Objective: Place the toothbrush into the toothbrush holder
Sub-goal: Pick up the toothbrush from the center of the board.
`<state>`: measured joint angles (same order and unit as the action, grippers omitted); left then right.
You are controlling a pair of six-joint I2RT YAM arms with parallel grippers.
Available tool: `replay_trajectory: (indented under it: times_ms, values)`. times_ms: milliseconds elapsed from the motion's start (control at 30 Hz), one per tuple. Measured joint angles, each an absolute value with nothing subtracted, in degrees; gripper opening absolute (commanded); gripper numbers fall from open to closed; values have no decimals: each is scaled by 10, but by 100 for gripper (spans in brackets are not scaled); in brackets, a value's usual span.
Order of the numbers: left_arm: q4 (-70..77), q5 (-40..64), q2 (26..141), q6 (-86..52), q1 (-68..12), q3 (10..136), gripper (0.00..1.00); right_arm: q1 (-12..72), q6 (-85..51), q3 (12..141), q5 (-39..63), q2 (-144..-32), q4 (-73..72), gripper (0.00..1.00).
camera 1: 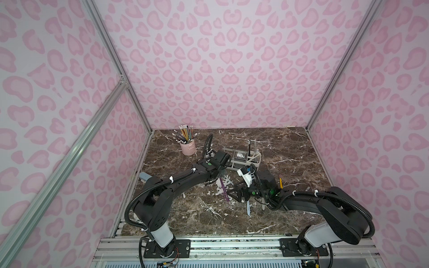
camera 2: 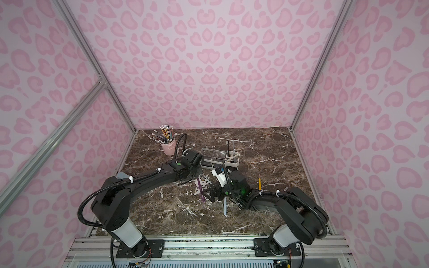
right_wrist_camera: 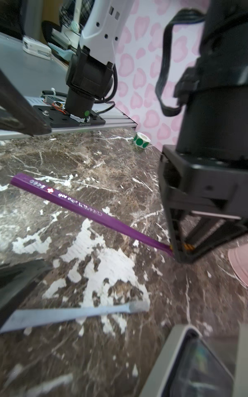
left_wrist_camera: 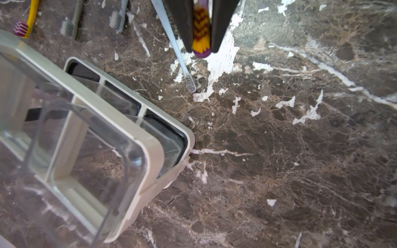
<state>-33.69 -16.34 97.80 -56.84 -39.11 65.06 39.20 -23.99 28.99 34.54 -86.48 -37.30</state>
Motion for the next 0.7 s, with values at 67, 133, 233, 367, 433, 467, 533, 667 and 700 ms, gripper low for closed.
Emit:
replay_trajectory:
  times_ms: [67, 133, 233, 367, 433, 467, 533, 667, 700]
  values:
    - [-340, -170, 972, -567, -392, 655, 6, 397, -240, 296, 356, -875, -369, 88]
    - [-341, -175, 967, -564, -394, 658, 6, 399, -240, 302, 363, -885, -372, 86]
    - [-342, -178, 960, -563, -398, 660, 6, 401, -240, 307, 374, -898, -371, 81]
    - [-346, -183, 952, -563, -402, 660, 6, 401, -243, 314, 383, -910, -371, 72]
    - [-349, -184, 948, -563, -404, 660, 6, 402, -245, 318, 389, -915, -371, 66]
    - [-349, -185, 946, -563, -405, 660, 6, 402, -246, 319, 390, -917, -372, 64]
    - [-350, -187, 944, -563, -407, 660, 6, 402, -247, 322, 393, -921, -371, 60]
    - [-350, -189, 942, -563, -411, 660, 6, 402, -247, 326, 401, -928, -370, 52]
    - [-350, -189, 942, -563, -411, 660, 6, 402, -249, 326, 402, -929, -372, 51]
